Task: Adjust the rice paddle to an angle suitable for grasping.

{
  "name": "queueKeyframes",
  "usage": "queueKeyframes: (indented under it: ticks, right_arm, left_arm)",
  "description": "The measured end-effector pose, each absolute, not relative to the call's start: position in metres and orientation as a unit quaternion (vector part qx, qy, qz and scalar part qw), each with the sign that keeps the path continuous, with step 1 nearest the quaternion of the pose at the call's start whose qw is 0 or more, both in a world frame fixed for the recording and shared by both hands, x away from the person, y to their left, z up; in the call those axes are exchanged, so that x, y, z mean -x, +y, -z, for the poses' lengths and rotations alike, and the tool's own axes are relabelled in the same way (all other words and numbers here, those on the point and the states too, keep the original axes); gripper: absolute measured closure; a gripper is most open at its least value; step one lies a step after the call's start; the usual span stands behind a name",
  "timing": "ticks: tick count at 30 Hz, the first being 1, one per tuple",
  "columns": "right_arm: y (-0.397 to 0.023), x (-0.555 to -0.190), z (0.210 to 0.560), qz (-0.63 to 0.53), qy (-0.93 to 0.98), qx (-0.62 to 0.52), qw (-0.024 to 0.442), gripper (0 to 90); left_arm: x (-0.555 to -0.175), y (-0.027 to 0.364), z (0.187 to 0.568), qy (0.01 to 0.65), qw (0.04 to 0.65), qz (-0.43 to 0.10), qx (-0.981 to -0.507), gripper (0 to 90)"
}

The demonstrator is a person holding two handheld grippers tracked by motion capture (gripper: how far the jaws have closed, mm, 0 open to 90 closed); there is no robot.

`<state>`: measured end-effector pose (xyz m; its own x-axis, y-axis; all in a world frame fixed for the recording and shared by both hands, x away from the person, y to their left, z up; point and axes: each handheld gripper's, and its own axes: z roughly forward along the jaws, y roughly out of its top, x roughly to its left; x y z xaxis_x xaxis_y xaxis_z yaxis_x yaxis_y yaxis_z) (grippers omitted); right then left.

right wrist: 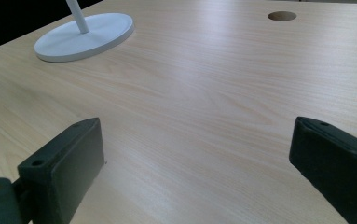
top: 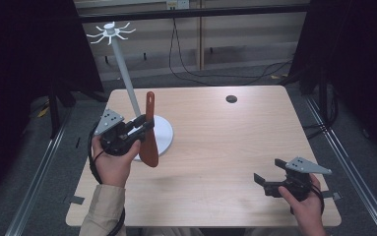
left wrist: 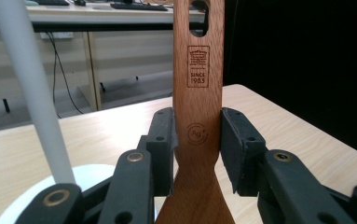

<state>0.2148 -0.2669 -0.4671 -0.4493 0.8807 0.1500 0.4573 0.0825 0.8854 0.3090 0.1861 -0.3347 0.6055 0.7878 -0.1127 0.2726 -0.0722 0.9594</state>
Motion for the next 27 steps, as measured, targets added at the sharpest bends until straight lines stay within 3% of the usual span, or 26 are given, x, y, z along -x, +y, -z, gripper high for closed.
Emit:
queueKeyframes:
  ticks: [27]
  right_arm:
    - [-0.265,-0.214,0.466,-0.486,0.699,-0.477,0.216,2.6]
  left_arm:
    - [-0.31,0.194,0.285,0.375,0.586,-0.288,-0.658,66.5]
